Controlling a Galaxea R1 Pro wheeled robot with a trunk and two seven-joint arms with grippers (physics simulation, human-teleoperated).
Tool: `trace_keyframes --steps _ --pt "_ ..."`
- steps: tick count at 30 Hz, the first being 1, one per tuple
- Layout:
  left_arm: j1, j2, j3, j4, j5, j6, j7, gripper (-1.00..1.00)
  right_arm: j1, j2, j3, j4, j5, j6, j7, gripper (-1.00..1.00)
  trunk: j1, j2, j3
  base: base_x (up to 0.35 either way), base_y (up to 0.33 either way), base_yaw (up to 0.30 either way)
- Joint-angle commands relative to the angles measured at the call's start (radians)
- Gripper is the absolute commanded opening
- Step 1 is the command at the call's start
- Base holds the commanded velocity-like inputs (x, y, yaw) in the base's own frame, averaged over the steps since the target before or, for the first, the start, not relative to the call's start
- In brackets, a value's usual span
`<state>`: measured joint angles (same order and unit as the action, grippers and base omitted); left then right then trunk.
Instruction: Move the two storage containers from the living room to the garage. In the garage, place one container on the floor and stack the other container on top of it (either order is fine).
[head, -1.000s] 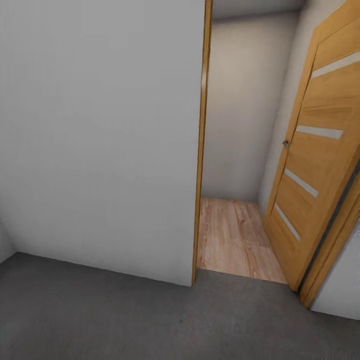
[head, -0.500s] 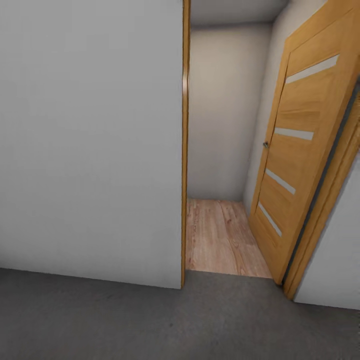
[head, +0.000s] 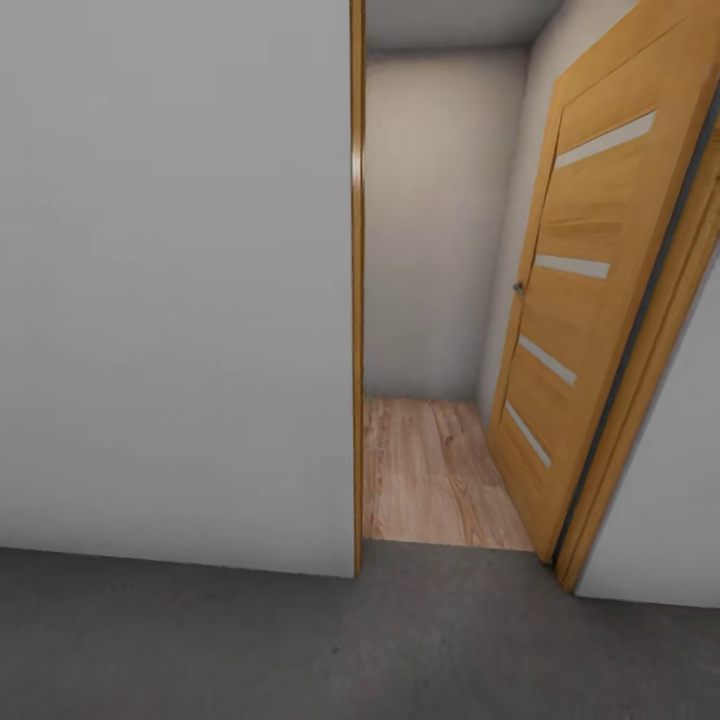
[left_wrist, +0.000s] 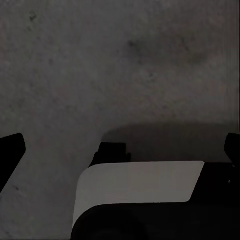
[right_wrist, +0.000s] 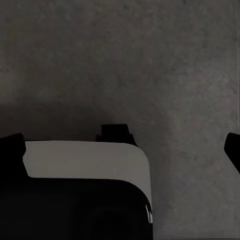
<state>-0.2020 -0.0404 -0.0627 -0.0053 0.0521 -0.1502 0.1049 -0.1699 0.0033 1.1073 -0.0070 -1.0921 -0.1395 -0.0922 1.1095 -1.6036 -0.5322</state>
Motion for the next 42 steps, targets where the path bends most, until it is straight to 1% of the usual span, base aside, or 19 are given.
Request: trace_keyframes --steps 1,6,15,42 --pt "0.000 -0.002 -0.007 0.001 0.005 -0.003 0.003 1.00 0.000 0.000 0.008 -0.001 -0.007 -0.001 -0.004 1.00 0.000 -0.001 -0.002 0.000 0.000 -0.222" --pt "0.000 -0.004 -0.006 0.001 0.006 -0.003 0.003 1.00 0.000 0.000 0.008 -0.001 -0.008 -0.002 -0.004 1.00 0.000 -0.001 -0.004 0.000 0.000 -0.179" --pt "0.000 -0.004 -0.006 0.002 0.008 -0.003 0.004 1.00 0.000 -0.001 0.008 -0.001 -0.010 -0.002 -0.006 1.00 0.000 -0.001 -0.004 0.000 0.000 -0.072" --pt "0.000 -0.004 -0.006 0.002 0.008 -0.002 0.004 1.00 0.000 -0.002 0.006 -0.001 -0.012 -0.002 -0.006 1.00 0.000 -0.001 -0.004 0.000 0.000 -0.238"
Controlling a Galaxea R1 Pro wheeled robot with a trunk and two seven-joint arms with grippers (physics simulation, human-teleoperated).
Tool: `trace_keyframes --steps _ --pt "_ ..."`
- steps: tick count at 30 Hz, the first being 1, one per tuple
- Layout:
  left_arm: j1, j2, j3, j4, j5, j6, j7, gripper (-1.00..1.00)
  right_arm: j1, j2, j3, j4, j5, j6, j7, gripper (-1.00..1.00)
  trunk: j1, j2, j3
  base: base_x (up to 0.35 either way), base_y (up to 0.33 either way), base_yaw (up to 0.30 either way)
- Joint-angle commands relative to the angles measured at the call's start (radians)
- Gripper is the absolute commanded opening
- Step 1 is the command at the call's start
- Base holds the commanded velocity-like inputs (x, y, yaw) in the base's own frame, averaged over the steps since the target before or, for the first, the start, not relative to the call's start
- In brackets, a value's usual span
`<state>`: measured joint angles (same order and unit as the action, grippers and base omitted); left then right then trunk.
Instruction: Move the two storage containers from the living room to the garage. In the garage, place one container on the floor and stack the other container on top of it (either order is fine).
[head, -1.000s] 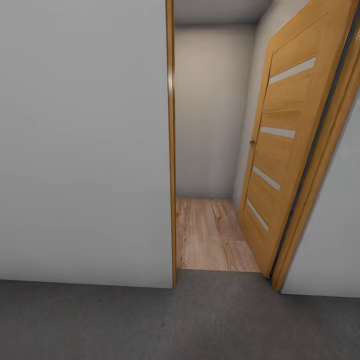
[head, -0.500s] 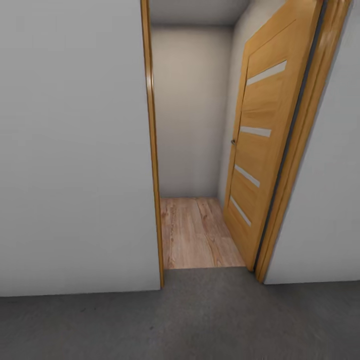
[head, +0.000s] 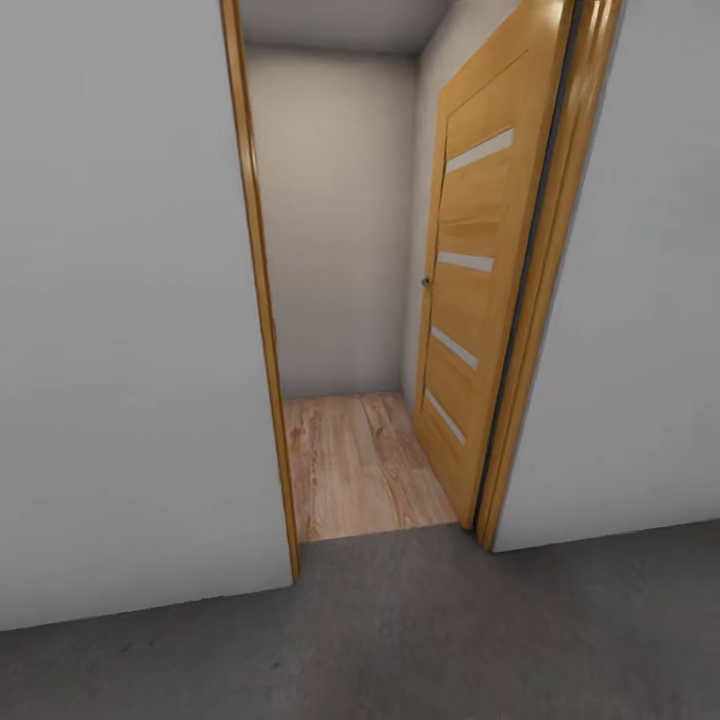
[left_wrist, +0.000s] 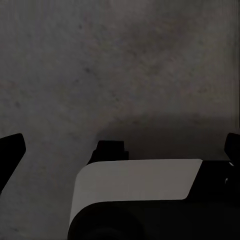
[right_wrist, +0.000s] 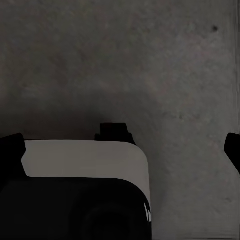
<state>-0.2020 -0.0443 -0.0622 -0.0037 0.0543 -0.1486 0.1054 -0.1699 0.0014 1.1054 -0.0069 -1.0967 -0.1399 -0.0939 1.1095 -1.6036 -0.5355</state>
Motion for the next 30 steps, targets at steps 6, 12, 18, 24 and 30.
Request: trace_keyframes --steps 6,12,18,24,30 --pt "-0.001 0.000 -0.007 0.001 0.006 -0.003 0.004 1.00 0.000 0.000 0.007 -0.001 -0.007 0.000 -0.004 1.00 0.000 0.000 -0.001 0.000 0.000 -0.188" --pt "0.000 0.000 -0.007 0.001 0.006 -0.003 0.004 1.00 0.000 -0.001 0.009 -0.001 -0.001 -0.001 -0.006 1.00 0.000 0.000 -0.001 0.000 0.000 -0.027" --pt "0.000 0.000 -0.007 0.001 0.006 -0.003 0.004 1.00 0.000 -0.001 0.010 -0.001 0.003 -0.002 -0.006 1.00 0.000 0.000 -0.001 0.000 0.000 -0.001" --pt "0.000 0.000 -0.007 0.001 0.006 0.001 0.002 1.00 0.000 -0.001 0.010 -0.001 0.002 -0.001 -0.006 1.00 0.000 0.000 -0.001 0.073 0.000 0.000" --pt "0.000 0.001 -0.007 0.001 0.004 0.038 -0.009 1.00 0.000 0.000 0.011 -0.001 0.001 -0.001 -0.006 1.00 0.000 0.000 -0.001 0.292 0.000 0.000"
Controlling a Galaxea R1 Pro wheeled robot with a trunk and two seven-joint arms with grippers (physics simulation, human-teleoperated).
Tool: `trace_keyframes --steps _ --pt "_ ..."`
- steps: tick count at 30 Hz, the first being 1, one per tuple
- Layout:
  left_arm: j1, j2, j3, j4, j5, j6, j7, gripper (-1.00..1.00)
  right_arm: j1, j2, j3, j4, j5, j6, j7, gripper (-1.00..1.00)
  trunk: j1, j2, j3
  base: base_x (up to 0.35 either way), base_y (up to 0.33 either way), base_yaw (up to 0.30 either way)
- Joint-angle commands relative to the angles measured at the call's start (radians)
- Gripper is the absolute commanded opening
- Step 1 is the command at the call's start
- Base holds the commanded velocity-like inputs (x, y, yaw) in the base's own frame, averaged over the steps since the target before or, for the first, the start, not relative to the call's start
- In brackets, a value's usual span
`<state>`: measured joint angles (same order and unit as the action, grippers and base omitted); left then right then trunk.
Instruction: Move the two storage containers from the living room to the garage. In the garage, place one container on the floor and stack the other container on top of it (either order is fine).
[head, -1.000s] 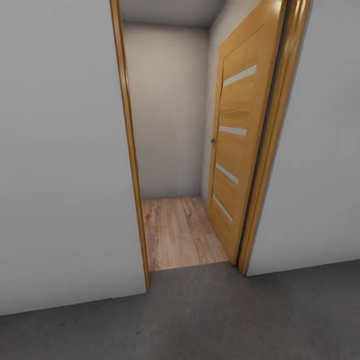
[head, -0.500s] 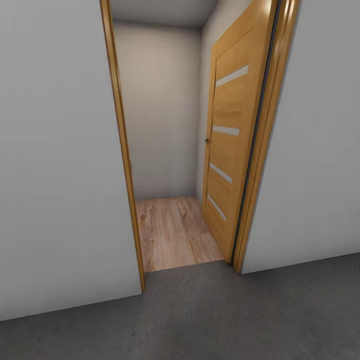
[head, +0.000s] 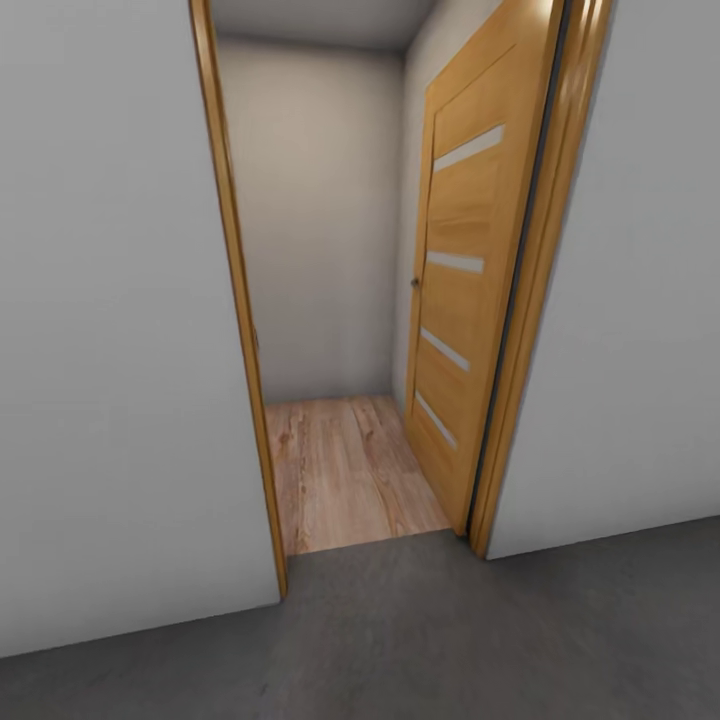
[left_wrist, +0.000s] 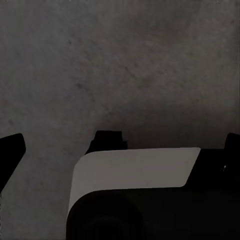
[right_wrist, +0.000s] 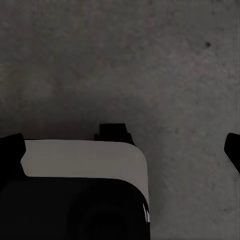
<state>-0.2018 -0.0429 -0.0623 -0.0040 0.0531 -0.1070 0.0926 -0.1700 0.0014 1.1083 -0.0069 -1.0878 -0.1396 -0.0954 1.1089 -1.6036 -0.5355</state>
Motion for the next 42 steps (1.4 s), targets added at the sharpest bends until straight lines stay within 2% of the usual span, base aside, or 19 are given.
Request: trace_keyframes --steps 1,6,18,34,42 --pt "-0.001 0.000 -0.007 0.001 0.005 -0.002 0.003 1.00 0.000 0.000 0.008 -0.001 -0.007 -0.002 -0.004 1.00 0.000 0.000 -0.001 0.318 0.000 0.000" --pt "-0.001 0.000 -0.007 0.001 0.005 0.001 0.003 1.00 0.000 0.000 0.008 -0.001 -0.013 -0.002 -0.006 1.00 0.000 0.000 -0.001 0.321 0.000 -0.066" --pt "-0.001 0.000 -0.007 0.001 0.005 0.000 0.002 1.00 0.000 0.000 0.007 -0.001 -0.015 -0.002 -0.009 1.00 0.000 0.000 -0.001 0.321 0.000 -0.226" --pt "-0.001 0.000 -0.007 0.001 0.005 0.000 0.002 1.00 0.000 0.000 0.006 -0.001 -0.016 -0.001 -0.010 1.00 0.000 0.000 -0.001 0.322 0.000 -0.021" --pt "-0.001 -0.001 -0.007 0.001 0.005 -0.001 0.002 1.00 0.000 0.000 0.005 -0.001 -0.017 0.000 -0.010 1.00 0.000 0.000 -0.001 0.322 0.000 -0.170"
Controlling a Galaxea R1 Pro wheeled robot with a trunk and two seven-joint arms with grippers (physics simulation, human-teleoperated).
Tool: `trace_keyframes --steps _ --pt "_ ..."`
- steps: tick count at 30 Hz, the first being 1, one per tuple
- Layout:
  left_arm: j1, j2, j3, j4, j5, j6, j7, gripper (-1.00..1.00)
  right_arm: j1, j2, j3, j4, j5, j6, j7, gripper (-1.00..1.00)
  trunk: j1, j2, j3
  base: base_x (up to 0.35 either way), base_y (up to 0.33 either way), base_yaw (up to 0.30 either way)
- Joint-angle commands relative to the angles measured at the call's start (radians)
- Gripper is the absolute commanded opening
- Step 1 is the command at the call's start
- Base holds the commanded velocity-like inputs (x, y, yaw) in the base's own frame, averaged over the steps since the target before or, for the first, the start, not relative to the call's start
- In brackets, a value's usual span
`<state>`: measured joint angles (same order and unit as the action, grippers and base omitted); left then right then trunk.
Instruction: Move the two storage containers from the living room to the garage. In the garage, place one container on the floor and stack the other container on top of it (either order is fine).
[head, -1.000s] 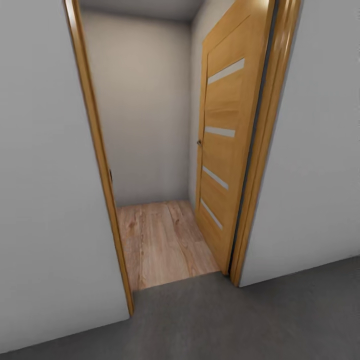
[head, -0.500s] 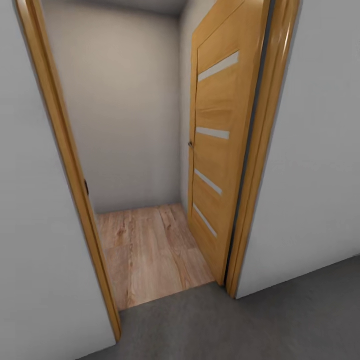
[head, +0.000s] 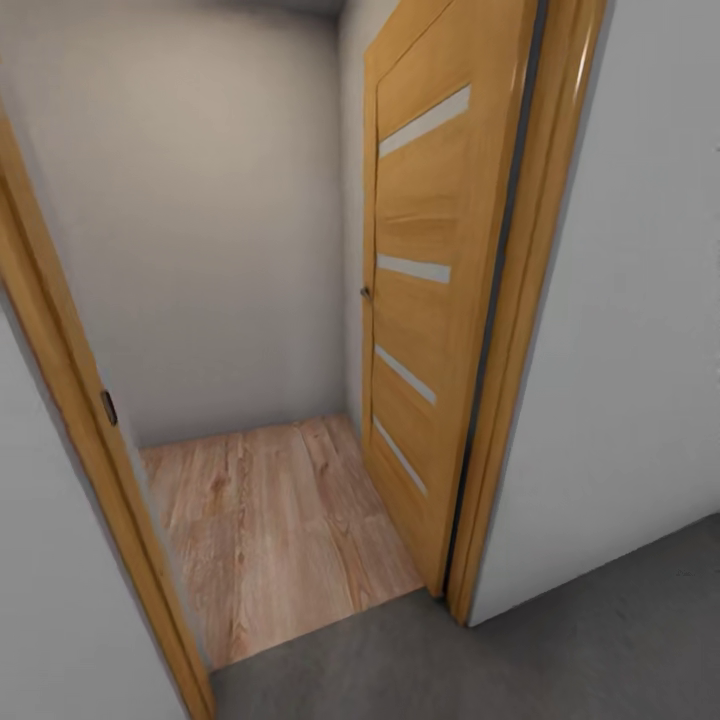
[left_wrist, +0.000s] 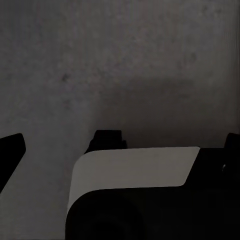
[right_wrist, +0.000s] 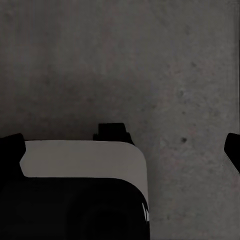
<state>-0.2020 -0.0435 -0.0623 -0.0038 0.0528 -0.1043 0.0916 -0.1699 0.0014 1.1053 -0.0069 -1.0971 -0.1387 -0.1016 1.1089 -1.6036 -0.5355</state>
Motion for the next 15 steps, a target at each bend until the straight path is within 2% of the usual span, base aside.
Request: trace_keyframes --steps 1,5,15 --pt "0.000 -0.001 -0.007 0.001 0.005 -0.004 0.004 1.00 0.000 0.000 0.008 -0.001 -0.007 -0.001 -0.004 1.00 0.001 0.000 -0.001 0.321 0.000 -0.201" --pt "0.000 0.000 -0.007 0.001 0.005 -0.004 0.004 1.00 0.000 0.000 0.008 -0.001 -0.007 -0.001 -0.004 1.00 0.001 0.000 -0.001 0.321 0.000 -0.138" --pt "-0.001 0.000 -0.007 0.001 0.005 -0.004 0.004 1.00 0.000 0.000 0.008 -0.001 -0.006 -0.001 -0.004 1.00 0.001 0.000 -0.001 0.318 0.000 -0.011"
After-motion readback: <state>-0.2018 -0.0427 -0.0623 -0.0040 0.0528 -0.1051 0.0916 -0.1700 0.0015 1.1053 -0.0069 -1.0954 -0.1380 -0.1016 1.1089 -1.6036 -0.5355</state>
